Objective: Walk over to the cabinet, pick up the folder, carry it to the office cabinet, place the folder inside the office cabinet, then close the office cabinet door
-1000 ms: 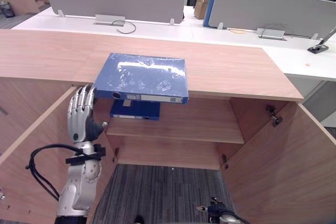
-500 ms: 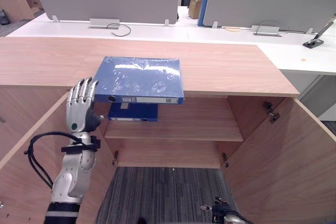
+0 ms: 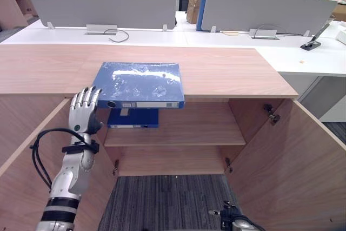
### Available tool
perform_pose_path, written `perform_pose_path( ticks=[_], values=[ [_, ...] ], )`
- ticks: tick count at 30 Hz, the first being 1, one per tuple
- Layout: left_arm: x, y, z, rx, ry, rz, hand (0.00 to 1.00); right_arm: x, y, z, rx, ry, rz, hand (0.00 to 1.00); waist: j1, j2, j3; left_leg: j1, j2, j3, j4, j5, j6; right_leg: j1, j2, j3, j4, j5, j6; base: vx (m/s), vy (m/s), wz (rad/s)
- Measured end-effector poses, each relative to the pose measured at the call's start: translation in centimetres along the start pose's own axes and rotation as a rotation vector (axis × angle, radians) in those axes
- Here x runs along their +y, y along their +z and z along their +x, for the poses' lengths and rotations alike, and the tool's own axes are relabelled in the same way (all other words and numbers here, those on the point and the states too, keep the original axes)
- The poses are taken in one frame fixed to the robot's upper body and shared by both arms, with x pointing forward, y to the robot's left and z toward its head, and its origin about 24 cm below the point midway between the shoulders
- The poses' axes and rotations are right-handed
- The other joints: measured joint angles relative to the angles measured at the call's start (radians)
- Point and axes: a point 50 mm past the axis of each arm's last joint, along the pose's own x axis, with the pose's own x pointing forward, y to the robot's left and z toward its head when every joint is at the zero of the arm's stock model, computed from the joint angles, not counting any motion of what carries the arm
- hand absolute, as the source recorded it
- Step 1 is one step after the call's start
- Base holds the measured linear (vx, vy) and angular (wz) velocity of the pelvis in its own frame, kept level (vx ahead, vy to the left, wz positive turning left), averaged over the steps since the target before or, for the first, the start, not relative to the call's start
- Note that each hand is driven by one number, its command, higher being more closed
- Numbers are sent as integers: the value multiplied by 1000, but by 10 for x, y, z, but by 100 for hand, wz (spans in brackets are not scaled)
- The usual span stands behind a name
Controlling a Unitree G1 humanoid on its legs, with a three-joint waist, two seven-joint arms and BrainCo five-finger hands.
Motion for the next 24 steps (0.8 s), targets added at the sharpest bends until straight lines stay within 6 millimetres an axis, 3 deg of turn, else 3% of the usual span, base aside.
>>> perform_pose_path(
  ticks=[9, 16, 24],
  values=[
    [-6, -11, 7, 33, -43, 43, 0, -1, 1, 0, -5, 4, -13, 0, -17, -1, -5, -1, 2, 17, 0, -6, -5, -9, 1, 23, -5, 3, 4, -16, 11, -6],
    [-8, -7, 13, -18, -81, 81, 0, -4, 0, 0, -4, -1, -15, 0, -31, -1, -8, -1, 2, 17, 0, -7, -5, -12, 1, 26, -5, 5, 7, -8, 3, -1],
    [-15, -11, 17, -21, -119, 105, 0, -8, -12, -2, 23, -9, -11, 0, -37, -1, -23, 0, 2, 17, 0, -7, -5, -12, 0, 27, -6, 7, 7, -36, 12, 0]
  ],
)
